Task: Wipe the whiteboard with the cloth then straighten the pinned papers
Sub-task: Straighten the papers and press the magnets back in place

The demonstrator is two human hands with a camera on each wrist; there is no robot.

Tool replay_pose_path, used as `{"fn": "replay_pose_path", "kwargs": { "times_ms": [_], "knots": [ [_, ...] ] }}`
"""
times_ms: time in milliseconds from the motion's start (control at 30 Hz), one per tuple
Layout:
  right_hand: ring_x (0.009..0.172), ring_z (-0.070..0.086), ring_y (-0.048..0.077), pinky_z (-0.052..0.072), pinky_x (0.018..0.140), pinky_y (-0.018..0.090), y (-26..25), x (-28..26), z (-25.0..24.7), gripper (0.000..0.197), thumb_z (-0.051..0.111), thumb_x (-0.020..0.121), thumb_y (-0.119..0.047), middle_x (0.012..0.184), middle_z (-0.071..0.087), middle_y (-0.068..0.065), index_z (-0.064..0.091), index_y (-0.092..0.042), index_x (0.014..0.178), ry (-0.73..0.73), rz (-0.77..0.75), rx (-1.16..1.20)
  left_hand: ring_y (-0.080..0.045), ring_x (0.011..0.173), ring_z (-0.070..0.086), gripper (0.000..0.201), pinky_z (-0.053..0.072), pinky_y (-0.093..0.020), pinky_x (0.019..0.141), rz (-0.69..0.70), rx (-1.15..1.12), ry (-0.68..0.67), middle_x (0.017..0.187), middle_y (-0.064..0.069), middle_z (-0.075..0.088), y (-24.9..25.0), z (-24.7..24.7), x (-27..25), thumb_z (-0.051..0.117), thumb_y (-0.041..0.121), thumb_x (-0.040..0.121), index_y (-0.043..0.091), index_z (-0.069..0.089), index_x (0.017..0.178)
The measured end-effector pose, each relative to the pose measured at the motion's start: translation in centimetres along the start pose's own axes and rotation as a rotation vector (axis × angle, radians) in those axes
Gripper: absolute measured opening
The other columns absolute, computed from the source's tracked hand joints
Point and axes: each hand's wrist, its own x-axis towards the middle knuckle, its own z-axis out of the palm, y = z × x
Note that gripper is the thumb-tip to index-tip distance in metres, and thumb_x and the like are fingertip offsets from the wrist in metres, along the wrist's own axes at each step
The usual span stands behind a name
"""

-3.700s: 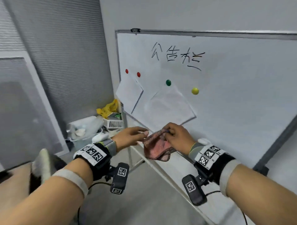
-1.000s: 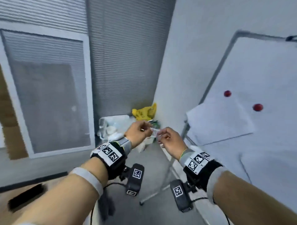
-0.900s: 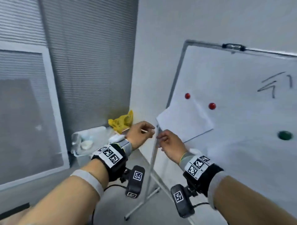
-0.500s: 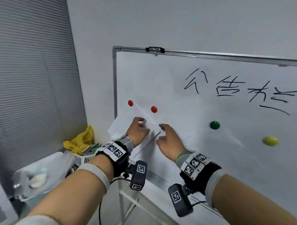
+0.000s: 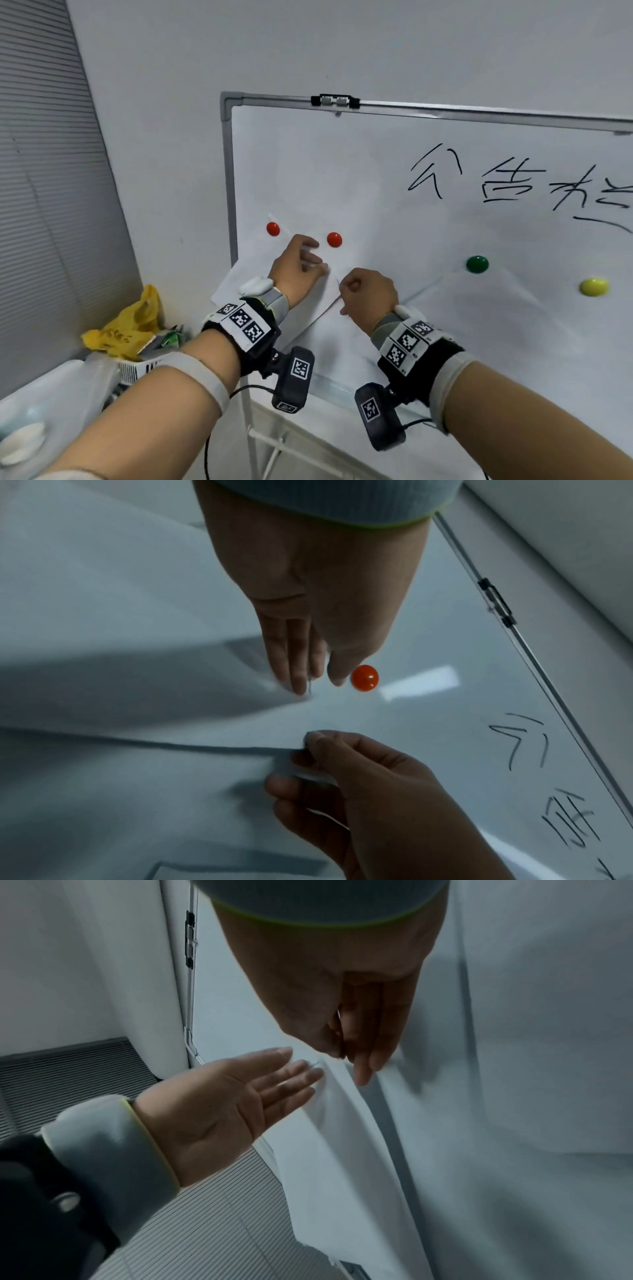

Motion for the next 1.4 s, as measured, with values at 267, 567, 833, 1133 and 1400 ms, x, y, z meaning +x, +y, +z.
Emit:
{"fn": "replay_pose_path", "kwargs": {
  "times_ms": [267, 567, 833, 1133, 1400],
  "knots": [
    [0.073, 0.072, 0.020, 0.059, 0.075, 0.033, -0.3, 0.0, 0.5, 0.017, 0.067, 0.082, -0.018, 0.077, 0.074, -0.003, 0.060, -0.030, 0.072, 0.056, 0.024, 0.052, -0.012, 0.083, 0.067, 0.027, 0.056, -0.030, 0.081, 0.212, 0.142, 0.106, 0.092, 0.005, 0.066, 1.7, 0.2, 1.7, 0.074, 0.023, 0.083, 0.029, 0.060, 0.105],
    [0.073, 0.055, 0.015, 0.039, 0.066, 0.024, -1.6, 0.6, -1.9, 0.016, 0.057, 0.086, -0.013, 0.075, 0.063, -0.008, 0.070, -0.022, 0.089, 0.132, -0.070, -0.048, -0.014, 0.075, 0.062, 0.019, 0.057, -0.038, 0.069, 0.326, 0.411, 0.155, 0.099, 0.010, 0.050, 2.0, 0.8, 2.7, 0.068, 0.035, 0.085, 0.030, 0.054, 0.098],
    [0.080, 0.066, 0.022, 0.051, 0.071, 0.031, -1.9, 1.3, -2.9, 0.015, 0.055, 0.085, -0.013, 0.081, 0.073, -0.002, 0.066, -0.021, 0.092, 0.181, -0.161, -0.103, -0.015, 0.074, 0.060, 0.020, 0.056, -0.040, 0.068, 0.381, 0.383, 0.184, 0.094, 0.006, 0.057, 2.5, 1.5, 2.6, 0.069, 0.026, 0.085, 0.022, 0.053, 0.096],
    [0.083, 0.066, 0.025, 0.052, 0.074, 0.035, -2.5, 1.9, -4.7, 0.014, 0.057, 0.089, -0.013, 0.089, 0.073, 0.001, 0.069, -0.018, 0.096, 0.251, -0.335, -0.192, -0.014, 0.080, 0.062, 0.018, 0.054, -0.020, 0.075, 0.351, -0.069, 0.136, 0.089, 0.001, 0.067, 3.2, 0.8, 1.1, 0.071, 0.014, 0.086, 0.023, 0.060, 0.098],
    [0.086, 0.065, 0.027, 0.052, 0.076, 0.039, -2.5, 2.8, -5.3, 0.013, 0.059, 0.088, -0.013, 0.092, 0.072, 0.003, 0.069, -0.015, 0.096, 0.286, -0.384, -0.180, -0.010, 0.077, 0.063, 0.014, 0.054, -0.020, 0.075, 0.346, -0.071, 0.048, 0.084, 0.004, 0.069, 2.5, 1.9, 0.7, 0.073, 0.020, 0.086, 0.023, 0.064, 0.096]
  ]
}}
